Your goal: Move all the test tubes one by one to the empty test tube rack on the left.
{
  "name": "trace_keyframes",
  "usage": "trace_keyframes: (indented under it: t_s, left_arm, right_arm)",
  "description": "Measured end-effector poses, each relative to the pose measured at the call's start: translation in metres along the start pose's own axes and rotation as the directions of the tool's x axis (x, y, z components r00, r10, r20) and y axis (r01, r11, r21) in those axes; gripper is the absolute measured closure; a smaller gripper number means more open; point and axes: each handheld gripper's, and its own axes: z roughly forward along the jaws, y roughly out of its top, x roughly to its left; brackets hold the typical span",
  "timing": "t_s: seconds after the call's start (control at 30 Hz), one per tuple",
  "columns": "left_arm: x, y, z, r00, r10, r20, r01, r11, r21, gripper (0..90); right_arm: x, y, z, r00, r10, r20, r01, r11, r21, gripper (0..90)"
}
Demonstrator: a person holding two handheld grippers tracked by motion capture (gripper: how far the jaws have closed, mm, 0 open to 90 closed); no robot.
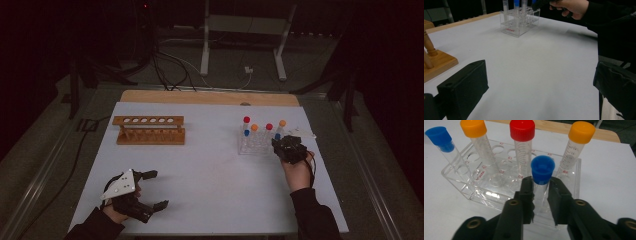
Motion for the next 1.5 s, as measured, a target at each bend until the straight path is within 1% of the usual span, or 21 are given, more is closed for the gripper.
trace_keyframes:
  t_s: [0.17, 0.33, 0.47, 0.5, 0.53, 0.63, 0.67, 0.77, 0.83, 0.9, 0.93, 0.97, 1.0, 1.1, 1.17, 1.2, 1.23, 1.33, 1.37, 1.43, 1.5]
  left_arm:
    - [0.000, 0.000, 0.000, 1.0000, -0.001, -0.002, 0.001, 1.0000, 0.000, 0.4]
    - [0.001, 0.000, 0.000, 1.0000, -0.003, -0.001, 0.003, 1.0000, -0.003, 0.4]
    - [0.000, 0.000, 0.000, 0.9999, 0.001, -0.017, -0.001, 1.0000, -0.002, 0.4]
    - [0.000, 0.000, 0.000, 0.9999, 0.001, -0.017, -0.001, 1.0000, -0.002, 0.4]
    - [0.000, 0.000, 0.000, 0.9996, 0.007, -0.028, -0.007, 1.0000, 0.001, 0.4]
    - [0.000, 0.001, 0.000, 0.9992, 0.010, -0.038, -0.010, 0.9999, 0.003, 0.4]
    - [-0.001, 0.001, 0.000, 0.9983, 0.017, -0.055, -0.016, 0.9998, 0.008, 0.4]
    - [-0.001, 0.003, 0.000, 0.9983, 0.007, -0.058, -0.007, 1.0000, 0.005, 0.4]
    - [-0.001, 0.003, 0.001, 0.9990, -0.004, -0.044, 0.005, 0.9999, 0.011, 0.4]
    - [-0.001, 0.004, 0.002, 0.9987, -0.003, -0.050, 0.004, 0.9999, 0.013, 0.4]
    - [-0.001, 0.006, 0.003, 0.9991, -0.004, -0.043, 0.005, 0.9999, 0.011, 0.4]
    - [-0.001, 0.006, 0.003, 0.9991, -0.004, -0.043, 0.005, 0.9999, 0.011, 0.4]
    - [-0.001, 0.007, 0.003, 0.9987, -0.012, -0.049, 0.013, 0.9999, 0.000, 0.4]
    - [0.000, 0.010, 0.004, 0.9988, -0.029, -0.040, 0.028, 0.9996, -0.006, 0.4]
    - [-0.001, 0.012, 0.005, 0.9988, -0.019, -0.046, 0.019, 0.9998, 0.008, 0.4]
    - [-0.002, 0.013, 0.006, 0.9988, -0.019, -0.045, 0.020, 0.9998, 0.003, 0.4]
    - [-0.002, 0.015, 0.007, 0.9982, -0.017, -0.058, 0.017, 0.9998, 0.008, 0.4]
    - [-0.002, 0.020, 0.010, 0.9983, -0.032, -0.048, 0.032, 0.9995, 0.001, 0.4]
    - [-0.001, 0.022, 0.012, 0.9986, -0.043, -0.032, 0.043, 0.9991, -0.006, 0.4]
    - [-0.001, 0.026, 0.016, 0.9980, -0.062, -0.012, 0.062, 0.9981, 0.001, 0.4]
    - [-0.002, 0.032, 0.021, 0.9979, -0.065, -0.005, 0.065, 0.9974, 0.031, 0.5]
  right_arm:
    - [0.002, 0.001, 0.001, 1.0000, -0.006, 0.003, 0.006, 1.000, -0.003, 76.4]
    - [0.004, 0.004, -0.004, 0.9998, -0.021, 0.007, 0.021, 0.999, -0.032, 76.6]
    - [0.003, 0.010, -0.017, 0.9996, -0.028, 0.009, 0.028, 0.996, -0.080, 76.6]
    - [0.003, 0.010, -0.017, 0.9996, -0.028, 0.009, 0.028, 0.996, -0.080, 76.6]
    - [0.003, 0.014, -0.026, 0.9992, -0.038, 0.014, 0.040, 0.993, -0.114, 76.6]
    - [0.005, 0.019, -0.038, 0.9982, -0.056, 0.020, 0.059, 0.987, -0.149, 76.6]
    - [0.006, 0.021, -0.043, 0.9979, -0.062, 0.020, 0.064, 0.985, -0.160, 76.6]
    - [0.010, 0.026, -0.054, 0.9971, -0.076, 0.008, 0.076, 0.979, -0.188, 76.6]
    - [0.015, 0.028, -0.060, 0.9960, -0.089, -0.007, 0.086, 0.976, -0.200, 76.6]
    - [0.020, 0.029, -0.065, 0.9944, -0.101, -0.032, 0.093, 0.974, -0.205, 76.6]
    - [0.024, 0.029, -0.067, 0.9926, -0.113, -0.045, 0.101, 0.974, -0.205, 76.6]
    - [0.024, 0.029, -0.067, 0.9926, -0.113, -0.045, 0.101, 0.974, -0.205, 76.6]
    - [0.033, 0.027, -0.068, 0.9874, -0.137, -0.079, 0.118, 0.972, -0.201, 76.6]
    - [0.047, 0.024, -0.068, 0.9773, -0.171, -0.125, 0.146, 0.971, -0.190, 76.6]
    - [0.056, 0.021, -0.067, 0.9671, -0.201, -0.156, 0.173, 0.969, -0.179, 76.6]
    - [0.061, 0.019, -0.066, 0.9622, -0.206, -0.178, 0.176, 0.969, -0.172, 76.6]
    - [0.065, 0.018, -0.066, 0.9568, -0.216, -0.195, 0.185, 0.969, -0.166, 76.6]
    - [0.079, 0.012, -0.062, 0.9391, -0.241, -0.245, 0.210, 0.967, -0.146, 76.6]
    - [0.082, 0.011, -0.062, 0.9355, -0.249, -0.250, 0.219, 0.965, -0.144, 76.6]
    - [0.089, 0.008, -0.059, 0.9255, -0.259, -0.276, 0.230, 0.964, -0.133, 76.6]
    - [0.096, 0.006, -0.058, 0.9150, -0.273, -0.297, 0.246, 0.961, -0.127, 76.6]
